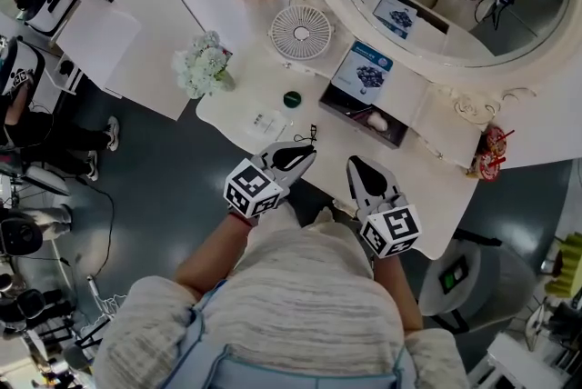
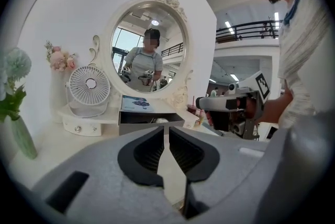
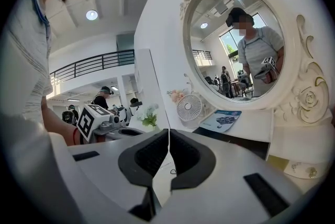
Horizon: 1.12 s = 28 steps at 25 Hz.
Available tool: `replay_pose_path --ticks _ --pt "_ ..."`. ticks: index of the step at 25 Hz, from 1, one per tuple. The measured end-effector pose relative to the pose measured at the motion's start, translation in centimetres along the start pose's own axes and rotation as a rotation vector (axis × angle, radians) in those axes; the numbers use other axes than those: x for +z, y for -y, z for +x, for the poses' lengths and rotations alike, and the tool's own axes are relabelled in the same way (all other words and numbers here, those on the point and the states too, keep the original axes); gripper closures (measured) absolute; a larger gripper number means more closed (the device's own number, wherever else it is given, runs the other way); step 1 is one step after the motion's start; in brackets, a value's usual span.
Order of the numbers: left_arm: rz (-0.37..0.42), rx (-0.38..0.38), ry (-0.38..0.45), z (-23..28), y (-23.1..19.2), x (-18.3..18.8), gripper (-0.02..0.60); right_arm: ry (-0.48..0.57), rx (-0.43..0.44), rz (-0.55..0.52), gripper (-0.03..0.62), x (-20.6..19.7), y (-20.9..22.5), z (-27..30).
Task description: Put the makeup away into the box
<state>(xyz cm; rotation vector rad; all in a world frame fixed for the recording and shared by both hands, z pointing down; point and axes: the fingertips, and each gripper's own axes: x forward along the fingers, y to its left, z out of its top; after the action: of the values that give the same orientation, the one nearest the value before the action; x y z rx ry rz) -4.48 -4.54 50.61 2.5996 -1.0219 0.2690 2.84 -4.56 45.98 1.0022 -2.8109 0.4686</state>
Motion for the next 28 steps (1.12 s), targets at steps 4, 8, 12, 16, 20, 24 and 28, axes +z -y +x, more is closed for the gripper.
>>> replay_pose_path --ticks 4,8,12,16,20,24,28 --pt "-0.006 0.038 -0.072 0.7 -1.7 -1.4 0.474 -0.002 -0.007 0.009 0.583 0.0 0.3 0.3" --pt "-0.03 0.067 -0.118 1.3 -3.2 -2.5 0.453 -0.007 -0.014 0.017 0.583 -0.2 0.6 0.4" --pt "-0.042 0.082 -0.177 2.2 -4.4 -3.9 0.428 -0.012 -0.021 0.023 0.583 -0.5 0.8 0.5" --pt "-0.058 0.097 -0.233 2.9 -5.4 -5.5 0.416 -0.021 -0.027 0.025 0.583 -0.9 0.7 0.3" --pt "-0.089 0.106 -0.274 3.7 -6.3 -6.7 0.4 -0.026 -0.031 0.023 0.583 -1.0 0.8 0.3" --pt "-0.106 0.111 -0.31 4.8 -7.1 -7.6 0.4 -0.031 -0.035 0.021 0.583 -1.1 0.7 0.2" --pt "-0.119 0.138 -0.353 6.0 -8.0 -8.5 0.4 -0.035 -0.034 0.015 0.583 -1.3 0.6 0.2"
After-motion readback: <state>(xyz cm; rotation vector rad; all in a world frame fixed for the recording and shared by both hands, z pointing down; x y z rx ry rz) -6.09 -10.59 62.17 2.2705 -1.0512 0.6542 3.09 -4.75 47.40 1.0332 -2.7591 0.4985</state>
